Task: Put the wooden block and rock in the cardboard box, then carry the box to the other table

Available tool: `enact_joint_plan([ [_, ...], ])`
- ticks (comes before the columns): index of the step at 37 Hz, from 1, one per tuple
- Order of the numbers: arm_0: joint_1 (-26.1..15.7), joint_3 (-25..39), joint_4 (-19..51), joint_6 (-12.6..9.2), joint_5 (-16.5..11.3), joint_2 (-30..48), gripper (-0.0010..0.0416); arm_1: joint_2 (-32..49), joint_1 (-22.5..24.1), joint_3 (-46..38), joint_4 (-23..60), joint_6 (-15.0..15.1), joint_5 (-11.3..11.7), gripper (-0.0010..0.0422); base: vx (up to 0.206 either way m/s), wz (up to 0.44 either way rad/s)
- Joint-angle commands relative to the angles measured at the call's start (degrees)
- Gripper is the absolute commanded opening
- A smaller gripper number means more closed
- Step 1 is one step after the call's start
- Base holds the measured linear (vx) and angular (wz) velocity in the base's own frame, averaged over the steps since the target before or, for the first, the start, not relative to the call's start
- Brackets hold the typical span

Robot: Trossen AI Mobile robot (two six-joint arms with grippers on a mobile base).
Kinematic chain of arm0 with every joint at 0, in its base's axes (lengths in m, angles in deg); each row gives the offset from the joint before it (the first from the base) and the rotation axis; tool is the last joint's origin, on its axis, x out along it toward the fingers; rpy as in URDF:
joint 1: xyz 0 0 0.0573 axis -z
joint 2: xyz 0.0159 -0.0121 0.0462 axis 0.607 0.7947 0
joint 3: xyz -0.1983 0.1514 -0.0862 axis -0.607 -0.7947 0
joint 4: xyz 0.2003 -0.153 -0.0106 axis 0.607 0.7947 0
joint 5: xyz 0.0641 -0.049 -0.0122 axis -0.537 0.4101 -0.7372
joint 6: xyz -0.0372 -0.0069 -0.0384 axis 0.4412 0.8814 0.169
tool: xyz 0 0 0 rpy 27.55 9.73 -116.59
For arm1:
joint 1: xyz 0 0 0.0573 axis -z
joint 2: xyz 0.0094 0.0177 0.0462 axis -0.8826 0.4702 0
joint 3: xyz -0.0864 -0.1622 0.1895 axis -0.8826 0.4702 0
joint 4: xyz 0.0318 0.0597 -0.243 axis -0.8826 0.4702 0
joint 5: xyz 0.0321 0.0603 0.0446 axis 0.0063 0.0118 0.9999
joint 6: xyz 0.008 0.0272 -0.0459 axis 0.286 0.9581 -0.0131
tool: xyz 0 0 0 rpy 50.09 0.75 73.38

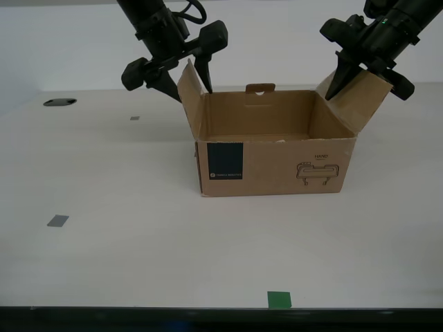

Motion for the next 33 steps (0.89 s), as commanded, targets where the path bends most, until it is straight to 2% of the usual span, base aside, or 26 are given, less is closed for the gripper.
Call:
enact_joint_plan([
  [1,-0.22,0.04,-0.11,-0.31,-0.02,-0.02,-0.0004,0.0,0.04,-0.04,0.0,-0.04,0.07,0.0105,0.0,0.0],
  [5,-0.24,0.04,-0.17,-0.68,-0.02,-0.02,0.0003,0.0,0.04,-0.04,-0.04,1.97,0.09,-0.0004,0.0,0.0],
  [8,-0.26,0.02,-0.24,-0.76,-0.02,-0.02,0.0,0.0,0.04,0.09,-0.07,2.08,0.24,0.0006,0.0,0.0],
  [12,-0.37,0.0,-0.31,-0.92,-0.02,-0.02,-0.0002,0.0,0.04,1.01,-1.14,2.08,0.26,-0.0004,0.0,0.0],
  [23,-0.55,0.0,-0.44,-0.98,-0.02,-0.02,0.0,0.0,-0.02,6.69,-4.55,2.29,0.15,0.0023,0.0,0.0],
  [26,-0.55,0.0,-0.48,-0.98,-0.02,-0.02,0.0,0.0,0.0,7.04,-4.57,2.29,0.2,0.0015,0.0,0.0],
  [28,-0.59,0.0,-0.5,-0.98,-0.02,-0.02,0.0,-0.02,0.0,7.02,-4.72,2.19,0.2,-0.0006,0.0,0.0],
  [33,-0.61,0.0,-0.39,-1.03,-0.04,-0.28,-0.0001,-0.02,0.0,6.71,-4.68,1.38,0.15,-0.0003,0.0,0.0],
])
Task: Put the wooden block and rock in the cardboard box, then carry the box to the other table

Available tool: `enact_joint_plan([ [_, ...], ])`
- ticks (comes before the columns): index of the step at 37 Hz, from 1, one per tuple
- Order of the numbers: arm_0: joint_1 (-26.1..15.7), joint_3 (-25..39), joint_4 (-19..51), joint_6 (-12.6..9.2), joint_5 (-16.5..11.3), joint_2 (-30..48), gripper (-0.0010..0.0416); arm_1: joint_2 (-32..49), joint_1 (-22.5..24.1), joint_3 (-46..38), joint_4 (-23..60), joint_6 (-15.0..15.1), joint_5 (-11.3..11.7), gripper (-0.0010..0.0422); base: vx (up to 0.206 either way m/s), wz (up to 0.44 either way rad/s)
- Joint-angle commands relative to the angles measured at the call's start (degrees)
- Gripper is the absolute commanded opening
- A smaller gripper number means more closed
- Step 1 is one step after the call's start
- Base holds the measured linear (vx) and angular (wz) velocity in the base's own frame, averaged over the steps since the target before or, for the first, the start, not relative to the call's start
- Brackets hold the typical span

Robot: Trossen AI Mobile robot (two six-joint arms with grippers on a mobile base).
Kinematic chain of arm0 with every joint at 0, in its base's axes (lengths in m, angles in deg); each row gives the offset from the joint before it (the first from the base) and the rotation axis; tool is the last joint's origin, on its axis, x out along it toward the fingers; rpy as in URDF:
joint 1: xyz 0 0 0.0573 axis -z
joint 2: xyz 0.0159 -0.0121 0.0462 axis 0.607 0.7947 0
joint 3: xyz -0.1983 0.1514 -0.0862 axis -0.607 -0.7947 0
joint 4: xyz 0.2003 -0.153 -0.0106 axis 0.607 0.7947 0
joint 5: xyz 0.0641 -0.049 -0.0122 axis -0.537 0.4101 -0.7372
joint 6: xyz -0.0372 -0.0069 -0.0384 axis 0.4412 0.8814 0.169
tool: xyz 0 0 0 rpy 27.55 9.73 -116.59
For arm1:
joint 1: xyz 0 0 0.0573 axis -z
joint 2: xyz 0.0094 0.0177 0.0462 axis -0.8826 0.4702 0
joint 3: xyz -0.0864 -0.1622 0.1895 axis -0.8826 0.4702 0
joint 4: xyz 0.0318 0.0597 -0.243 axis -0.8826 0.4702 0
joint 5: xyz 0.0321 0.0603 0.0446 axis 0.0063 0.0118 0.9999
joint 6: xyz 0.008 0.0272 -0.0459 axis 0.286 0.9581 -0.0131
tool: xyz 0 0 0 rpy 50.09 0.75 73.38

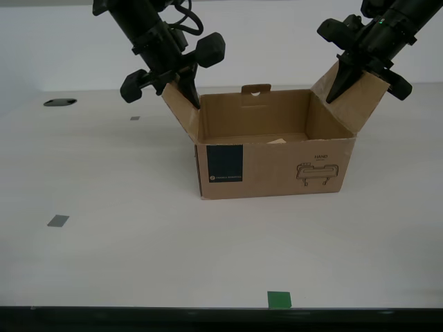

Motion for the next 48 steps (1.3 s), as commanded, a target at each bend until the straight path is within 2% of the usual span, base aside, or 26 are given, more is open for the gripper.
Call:
enact_joint_plan([
  [1,-0.02,0.04,0.15,-0.22,-0.22,-0.37,-0.0001,0.42,0.04,0.11,1.31,-0.42,0.92,-0.0001,0.0,0.0],
  [4,-0.02,0.04,0.15,-0.42,-0.22,-1.03,-0.0001,0.42,0.07,-0.35,2.16,-0.42,0.13,-0.0003,0.0,0.0],
  [22,-0.28,0.04,0.28,-1.75,-0.2,-6.19,-0.0001,-4.94,0.37,-2.29,2.56,0.07,-0.07,-0.0002,0.0,0.0],
  [29,-0.33,0.04,1.16,-2.78,-0.2,-8.52,-0.0001,-7.48,0.39,-2.05,2.78,0.0,-2.78,-0.0002,0.0,0.0],
  [36,-0.33,0.04,2.32,-3.39,-0.22,-11.58,-0.0001,-10.62,0.42,-1.97,4.66,0.0,-2.73,-0.0002,-0.01,-0.003],
  [48,-0.39,0.04,4.76,-3.74,-0.2,-15.19,-0.0001,-13.2,0.68,-2.16,7.04,-2.29,-2.78,-0.0002,-0.046,-0.004],
])
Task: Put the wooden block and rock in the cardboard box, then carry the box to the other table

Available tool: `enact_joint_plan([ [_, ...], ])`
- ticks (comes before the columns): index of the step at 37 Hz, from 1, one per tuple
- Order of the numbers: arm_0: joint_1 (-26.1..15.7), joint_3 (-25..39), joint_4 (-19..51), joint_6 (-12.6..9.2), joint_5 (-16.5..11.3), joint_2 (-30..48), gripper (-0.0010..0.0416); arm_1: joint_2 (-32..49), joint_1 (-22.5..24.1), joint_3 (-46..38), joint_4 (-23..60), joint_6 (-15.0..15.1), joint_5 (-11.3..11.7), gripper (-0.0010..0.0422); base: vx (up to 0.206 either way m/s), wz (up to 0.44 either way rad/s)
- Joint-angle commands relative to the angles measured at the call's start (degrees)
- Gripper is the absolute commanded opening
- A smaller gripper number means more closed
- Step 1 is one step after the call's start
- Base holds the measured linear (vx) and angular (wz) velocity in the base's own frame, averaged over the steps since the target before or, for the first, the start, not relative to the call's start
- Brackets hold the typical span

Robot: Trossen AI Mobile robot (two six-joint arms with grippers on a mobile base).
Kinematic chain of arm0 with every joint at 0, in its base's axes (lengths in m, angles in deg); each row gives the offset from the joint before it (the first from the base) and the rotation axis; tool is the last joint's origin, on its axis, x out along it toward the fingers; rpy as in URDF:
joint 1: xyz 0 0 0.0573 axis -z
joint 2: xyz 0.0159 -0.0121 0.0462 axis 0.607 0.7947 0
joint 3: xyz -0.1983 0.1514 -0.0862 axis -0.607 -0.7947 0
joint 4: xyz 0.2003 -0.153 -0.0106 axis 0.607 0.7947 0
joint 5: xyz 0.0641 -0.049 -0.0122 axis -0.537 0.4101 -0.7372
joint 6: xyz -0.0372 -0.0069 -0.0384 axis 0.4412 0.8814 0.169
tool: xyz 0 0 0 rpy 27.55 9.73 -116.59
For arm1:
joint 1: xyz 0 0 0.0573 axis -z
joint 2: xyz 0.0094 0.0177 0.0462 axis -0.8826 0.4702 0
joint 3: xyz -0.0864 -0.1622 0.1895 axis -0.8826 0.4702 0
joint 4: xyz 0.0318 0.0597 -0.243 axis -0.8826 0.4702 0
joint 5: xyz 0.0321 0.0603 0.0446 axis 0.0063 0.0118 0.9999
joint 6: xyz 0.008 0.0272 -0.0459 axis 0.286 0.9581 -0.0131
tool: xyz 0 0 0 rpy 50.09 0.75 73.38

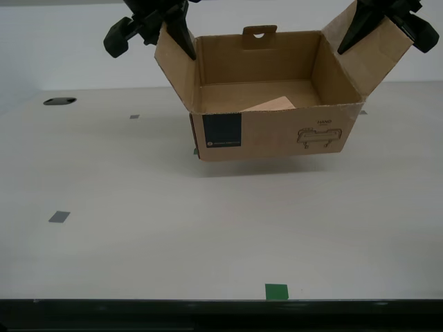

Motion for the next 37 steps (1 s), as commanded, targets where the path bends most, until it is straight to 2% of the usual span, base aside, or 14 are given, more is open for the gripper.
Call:
enact_joint_plan([
  [1,-0.02,0.07,0.26,-0.46,-0.31,-0.52,-0.0001,-0.11,0.2,-0.22,0.66,-1.29,-0.57,-0.0002,-0.074,-0.014],
  [8,-0.04,0.07,0.46,-0.48,-0.31,-0.52,-0.0001,-0.11,0.31,-0.31,0.63,-2.95,-0.24,-0.0002,-0.089,-0.01],
  [20,-0.24,0.07,-0.04,-0.55,-0.33,-0.24,-0.0001,-0.11,0.37,-0.42,-1.18,-2.21,-0.13,-0.0002,-0.11,-0.011],
  [23,-0.26,0.07,0.02,-1.2,-0.35,-0.24,-0.0001,-0.11,0.37,-0.42,-1.27,-2.19,-0.17,-0.0002,-0.115,-0.02],
  [29,-0.28,0.07,1.77,-1.29,-0.35,-0.31,-0.0001,-0.11,0.42,-0.42,-1.29,0.5,-0.2,-0.0002,-0.112,-0.02],
  [37,-0.33,0.07,2.47,-1.2,-0.35,-0.31,-0.0001,-0.11,0.48,-0.42,-1.42,1.9,-0.2,-0.0002,-0.112,-0.02],
])
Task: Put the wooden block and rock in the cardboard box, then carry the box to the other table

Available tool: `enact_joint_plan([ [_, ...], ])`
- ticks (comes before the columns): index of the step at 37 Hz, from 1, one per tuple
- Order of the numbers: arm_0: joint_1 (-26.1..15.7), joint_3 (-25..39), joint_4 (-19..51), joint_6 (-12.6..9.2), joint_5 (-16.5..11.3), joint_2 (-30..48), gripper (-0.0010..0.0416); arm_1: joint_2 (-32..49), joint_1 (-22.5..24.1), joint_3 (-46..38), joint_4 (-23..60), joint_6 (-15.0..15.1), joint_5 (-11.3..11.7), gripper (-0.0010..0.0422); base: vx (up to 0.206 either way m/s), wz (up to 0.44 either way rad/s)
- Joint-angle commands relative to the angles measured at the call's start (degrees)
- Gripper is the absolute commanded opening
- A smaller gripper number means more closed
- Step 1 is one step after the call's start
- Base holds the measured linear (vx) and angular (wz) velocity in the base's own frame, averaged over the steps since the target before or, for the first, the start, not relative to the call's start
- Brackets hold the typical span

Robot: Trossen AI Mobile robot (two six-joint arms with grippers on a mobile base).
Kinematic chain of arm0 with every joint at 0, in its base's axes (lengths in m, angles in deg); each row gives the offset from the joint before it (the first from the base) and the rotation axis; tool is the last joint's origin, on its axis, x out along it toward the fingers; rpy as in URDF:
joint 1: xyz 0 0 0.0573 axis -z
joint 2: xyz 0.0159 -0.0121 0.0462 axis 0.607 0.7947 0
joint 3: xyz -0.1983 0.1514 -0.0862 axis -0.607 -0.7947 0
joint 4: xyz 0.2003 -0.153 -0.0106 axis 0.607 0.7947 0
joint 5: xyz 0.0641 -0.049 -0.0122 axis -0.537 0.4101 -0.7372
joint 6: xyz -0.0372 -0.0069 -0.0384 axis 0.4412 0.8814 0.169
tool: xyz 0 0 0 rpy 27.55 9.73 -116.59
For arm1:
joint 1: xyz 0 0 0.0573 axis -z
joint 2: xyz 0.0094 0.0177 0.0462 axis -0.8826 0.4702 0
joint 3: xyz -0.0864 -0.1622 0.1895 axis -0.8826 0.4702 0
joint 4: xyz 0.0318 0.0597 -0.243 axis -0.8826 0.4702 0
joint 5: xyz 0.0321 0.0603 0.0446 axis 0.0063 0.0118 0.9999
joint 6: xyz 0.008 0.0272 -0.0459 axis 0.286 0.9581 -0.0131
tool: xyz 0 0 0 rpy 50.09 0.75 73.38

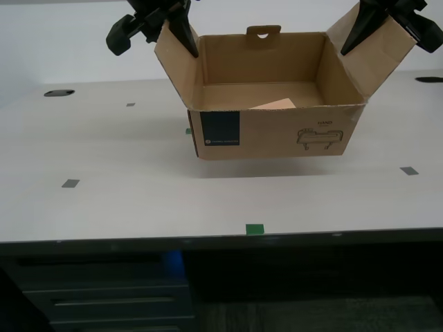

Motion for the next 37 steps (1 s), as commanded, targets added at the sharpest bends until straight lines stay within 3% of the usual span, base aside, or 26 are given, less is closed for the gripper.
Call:
enact_joint_plan([
  [1,-0.04,0.07,0.02,-0.22,-0.39,-0.04,-0.0001,-0.11,0.09,-0.09,-0.59,0.68,-0.46,-0.0002,-0.112,-0.014],
  [37,-0.44,0.07,0.52,-0.42,-0.39,-0.04,0.0,-0.11,0.26,-0.04,-1.79,-0.2,-0.44,-0.0002,-0.123,0.025],
])
